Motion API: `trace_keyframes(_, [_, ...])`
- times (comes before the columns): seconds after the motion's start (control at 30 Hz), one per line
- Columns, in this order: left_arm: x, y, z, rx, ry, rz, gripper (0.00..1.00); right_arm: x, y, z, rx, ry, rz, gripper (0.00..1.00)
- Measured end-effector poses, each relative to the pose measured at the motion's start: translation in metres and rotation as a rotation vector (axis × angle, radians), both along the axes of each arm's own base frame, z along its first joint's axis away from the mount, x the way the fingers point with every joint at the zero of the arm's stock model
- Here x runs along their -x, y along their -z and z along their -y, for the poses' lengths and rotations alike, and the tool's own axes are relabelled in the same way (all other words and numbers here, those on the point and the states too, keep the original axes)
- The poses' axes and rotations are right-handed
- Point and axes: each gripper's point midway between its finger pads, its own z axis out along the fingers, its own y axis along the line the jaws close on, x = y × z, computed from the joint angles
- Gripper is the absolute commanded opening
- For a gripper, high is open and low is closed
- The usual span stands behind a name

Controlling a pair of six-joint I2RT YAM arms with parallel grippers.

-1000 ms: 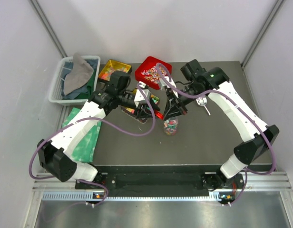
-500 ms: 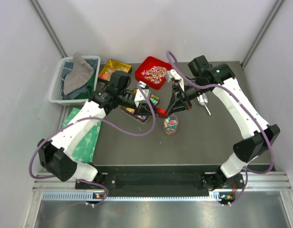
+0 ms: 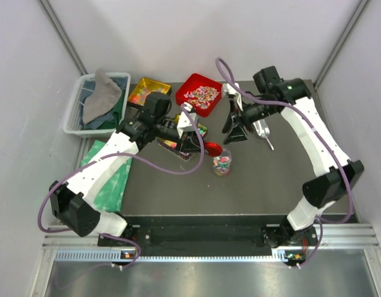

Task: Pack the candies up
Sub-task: Pick up the bottle lid at the center of the board.

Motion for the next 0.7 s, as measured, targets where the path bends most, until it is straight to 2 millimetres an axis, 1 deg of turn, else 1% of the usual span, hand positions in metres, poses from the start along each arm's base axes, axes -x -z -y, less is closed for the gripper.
trace_keyframes(0.07, [-0.001,-0.002,0.003,0.007,-0.008,-0.02,0.0,-0.007,0.008,0.011,0.048,0.071,0.033,0.62])
trace_keyframes(0.17, [-0.007,-0.005,0.007,0.021,-0.032,-0.061,0.0,-0.007,0.02,0.028,0.112,0.179,0.119,0.73])
trace_keyframes(0.23, [-0.014,-0.004,0.009,0.029,-0.062,-0.115,0.0,-0.001,0.025,0.04,0.153,0.249,0.219,0.79])
trace_keyframes(0.27, [-0.02,-0.003,0.01,0.033,-0.08,-0.147,0.0,0.004,0.026,0.044,0.163,0.274,0.283,0.85])
trace_keyframes(0.3, [-0.026,0.0,0.011,0.032,-0.098,-0.187,0.0,0.011,0.026,0.047,0.17,0.292,0.346,0.88])
trace_keyframes(0.37, [-0.039,0.005,0.013,0.033,-0.127,-0.258,0.0,0.02,0.018,0.053,0.152,0.332,0.475,0.91])
trace_keyframes(0.4, [-0.046,0.009,0.015,0.03,-0.143,-0.304,0.0,0.023,0.016,0.052,0.144,0.332,0.5,0.92])
trace_keyframes(0.43, [-0.053,0.013,0.016,0.026,-0.156,-0.349,0.0,0.023,0.011,0.056,0.134,0.356,0.54,0.92])
trace_keyframes(0.53, [-0.069,0.027,0.021,0.016,-0.183,-0.485,0.0,0.011,0.002,0.063,0.137,0.435,0.635,0.93])
trace_keyframes(0.63, [-0.077,0.036,0.027,0.011,-0.176,-0.614,0.0,0.002,0.0,0.056,0.152,0.454,0.7,0.93])
trace_keyframes(0.7, [-0.08,0.039,0.033,0.011,-0.162,-0.689,0.0,-0.005,0.007,0.046,0.185,0.443,0.733,0.93])
